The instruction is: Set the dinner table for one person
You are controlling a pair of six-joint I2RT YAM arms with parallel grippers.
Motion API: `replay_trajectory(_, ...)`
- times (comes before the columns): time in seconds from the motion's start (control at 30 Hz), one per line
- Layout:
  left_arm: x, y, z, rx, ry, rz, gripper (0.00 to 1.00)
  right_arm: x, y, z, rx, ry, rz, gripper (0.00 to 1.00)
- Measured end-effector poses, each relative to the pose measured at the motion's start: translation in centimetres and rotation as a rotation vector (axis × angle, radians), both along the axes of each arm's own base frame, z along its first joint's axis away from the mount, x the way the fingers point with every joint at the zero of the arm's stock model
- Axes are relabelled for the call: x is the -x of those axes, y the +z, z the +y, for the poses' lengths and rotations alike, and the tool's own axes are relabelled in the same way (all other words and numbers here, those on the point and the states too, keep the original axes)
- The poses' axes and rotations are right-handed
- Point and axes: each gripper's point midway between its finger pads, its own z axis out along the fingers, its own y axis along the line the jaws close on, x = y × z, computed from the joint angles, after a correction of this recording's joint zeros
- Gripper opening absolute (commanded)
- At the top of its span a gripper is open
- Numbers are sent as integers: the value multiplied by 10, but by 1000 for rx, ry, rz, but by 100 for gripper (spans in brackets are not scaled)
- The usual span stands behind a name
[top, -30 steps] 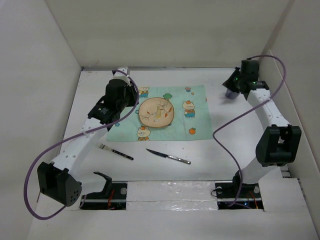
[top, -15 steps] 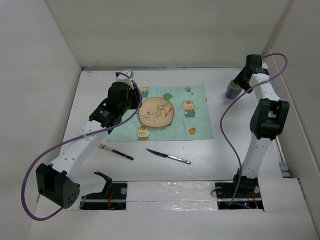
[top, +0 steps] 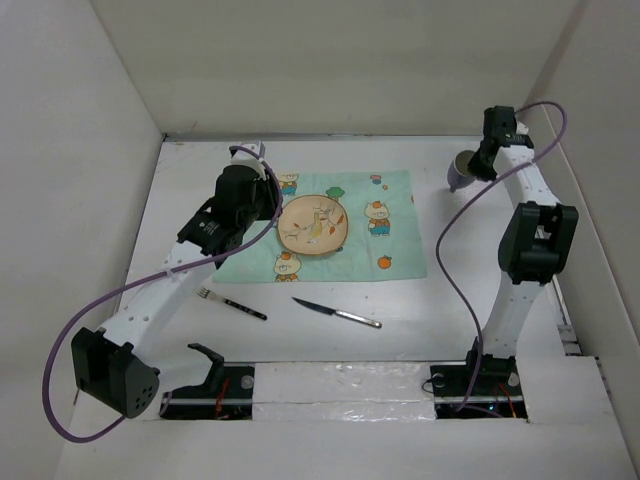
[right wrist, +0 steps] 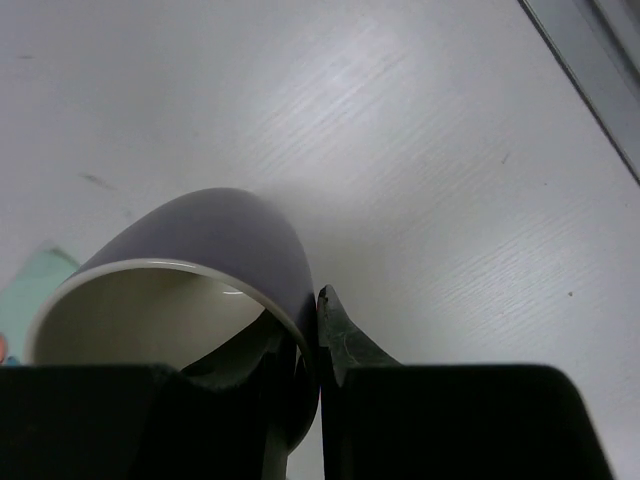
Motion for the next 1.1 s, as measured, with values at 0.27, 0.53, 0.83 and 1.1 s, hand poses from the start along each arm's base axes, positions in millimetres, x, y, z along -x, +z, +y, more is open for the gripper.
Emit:
replay_trajectory(0.27,1,0,-3,10,-11,4,29,-35,91,122,25,323,-189,0)
replay_trajectory(0.53,2,0,-3,12,-14,5,29,-33,49,197,11,515,-57,0)
replay_trajectory(0.83,2,-2,-3,11,-14,9,29,-24,-13,187,54,507,134,0)
replay_trajectory(1.1,2,-2,-3,11,-14,10,29,-41,-21,180,109,475,136,23)
